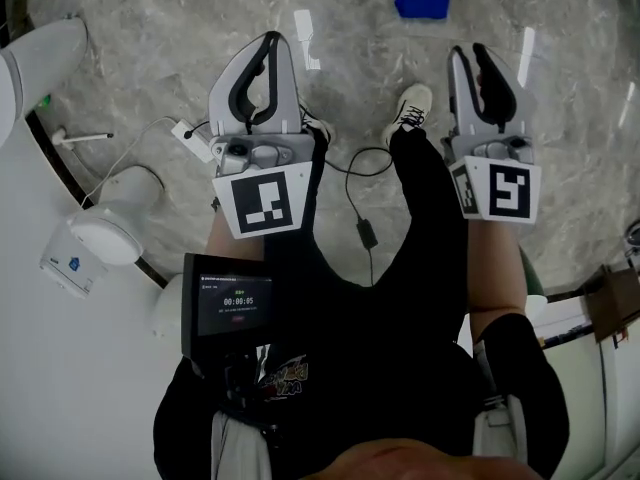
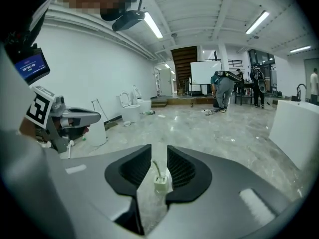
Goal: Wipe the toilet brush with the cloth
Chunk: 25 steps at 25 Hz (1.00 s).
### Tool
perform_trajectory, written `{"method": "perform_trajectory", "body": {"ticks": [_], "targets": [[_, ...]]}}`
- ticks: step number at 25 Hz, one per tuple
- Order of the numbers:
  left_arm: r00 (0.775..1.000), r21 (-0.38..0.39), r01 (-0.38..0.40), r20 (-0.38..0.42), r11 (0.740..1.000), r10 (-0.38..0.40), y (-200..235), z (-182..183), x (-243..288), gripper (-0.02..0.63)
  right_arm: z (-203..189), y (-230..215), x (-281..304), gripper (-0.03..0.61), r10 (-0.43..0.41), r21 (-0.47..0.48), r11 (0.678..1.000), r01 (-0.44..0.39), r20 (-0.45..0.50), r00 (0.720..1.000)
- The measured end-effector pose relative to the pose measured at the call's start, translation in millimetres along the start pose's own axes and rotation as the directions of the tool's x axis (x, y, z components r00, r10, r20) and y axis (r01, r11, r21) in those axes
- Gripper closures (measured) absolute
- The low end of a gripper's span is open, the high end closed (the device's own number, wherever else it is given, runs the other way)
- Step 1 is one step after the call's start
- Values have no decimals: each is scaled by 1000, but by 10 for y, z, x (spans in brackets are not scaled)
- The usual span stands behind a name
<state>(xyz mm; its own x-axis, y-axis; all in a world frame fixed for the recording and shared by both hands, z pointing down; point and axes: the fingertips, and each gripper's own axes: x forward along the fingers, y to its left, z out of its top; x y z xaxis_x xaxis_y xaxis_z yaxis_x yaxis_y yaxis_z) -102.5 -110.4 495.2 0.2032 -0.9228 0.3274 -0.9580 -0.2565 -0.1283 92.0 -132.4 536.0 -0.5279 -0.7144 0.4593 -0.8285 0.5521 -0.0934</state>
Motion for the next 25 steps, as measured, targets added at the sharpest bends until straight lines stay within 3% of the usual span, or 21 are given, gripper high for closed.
{"method": "perform_trajectory", "body": {"ticks": [4, 10, 15, 20, 25], "targets": [[1000, -43, 15, -19, 999, -16, 29, -592, 98, 614, -480, 90, 443, 476, -1, -69, 998, 2, 7, 1000], [999, -31, 37, 18, 999, -36, 4, -1208, 415, 614, -1231, 23, 1141, 459, -18, -181, 983, 16, -10, 1000], [997, -32, 29, 67, 999, -27, 63, -1480, 582, 614, -1735, -44, 1571, 456, -22, -172, 985, 19, -14, 1000], [994, 23, 74, 80, 997, -76, 147, -1757, 850, 614, -2247, -153, 2132, 427, -17, -184, 983, 11, -29, 999], [989, 10, 73, 130, 997, -74, 194, -1651, 883, 614, -2803, -504, 2273, 398, -116, -95, 989, 110, -65, 991]]}}
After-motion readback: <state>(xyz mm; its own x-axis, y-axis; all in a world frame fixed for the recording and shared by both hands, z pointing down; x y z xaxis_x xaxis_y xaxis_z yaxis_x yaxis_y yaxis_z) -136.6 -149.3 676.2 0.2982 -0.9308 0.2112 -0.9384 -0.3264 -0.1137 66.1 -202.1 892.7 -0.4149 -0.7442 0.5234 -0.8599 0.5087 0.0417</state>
